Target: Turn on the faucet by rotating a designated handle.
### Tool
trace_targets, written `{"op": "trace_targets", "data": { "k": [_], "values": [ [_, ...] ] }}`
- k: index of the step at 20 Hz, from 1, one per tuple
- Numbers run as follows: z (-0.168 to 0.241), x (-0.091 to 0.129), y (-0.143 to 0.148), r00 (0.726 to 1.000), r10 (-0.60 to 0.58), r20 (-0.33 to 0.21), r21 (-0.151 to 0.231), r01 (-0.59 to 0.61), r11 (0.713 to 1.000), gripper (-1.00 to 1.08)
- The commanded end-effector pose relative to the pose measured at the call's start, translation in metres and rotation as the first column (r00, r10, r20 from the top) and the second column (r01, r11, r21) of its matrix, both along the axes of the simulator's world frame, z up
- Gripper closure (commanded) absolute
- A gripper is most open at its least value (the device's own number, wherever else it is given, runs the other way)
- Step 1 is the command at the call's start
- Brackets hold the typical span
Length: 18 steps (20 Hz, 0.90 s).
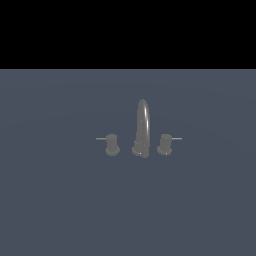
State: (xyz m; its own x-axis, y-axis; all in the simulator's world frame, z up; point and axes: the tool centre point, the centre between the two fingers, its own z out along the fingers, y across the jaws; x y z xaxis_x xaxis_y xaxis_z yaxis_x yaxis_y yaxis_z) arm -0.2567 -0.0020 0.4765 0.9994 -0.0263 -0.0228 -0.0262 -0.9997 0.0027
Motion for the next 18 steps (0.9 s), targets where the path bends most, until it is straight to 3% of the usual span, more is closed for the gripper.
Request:
{"op": "trace_targets", "data": {
  "k": [1, 10, 18],
  "values": [
    [0.000, 0.000, 0.000, 1.000, 0.000, 0.000, 0.000, 0.000, 1.000, 1.08],
    [-0.012, 0.004, 0.008, 0.999, -0.044, 0.000, 0.000, 0.044, 0.999, 1.08],
    [-0.043, 0.016, 0.028, 0.987, -0.159, 0.002, -0.001, 0.159, 0.987, 1.08]
  ]
}}
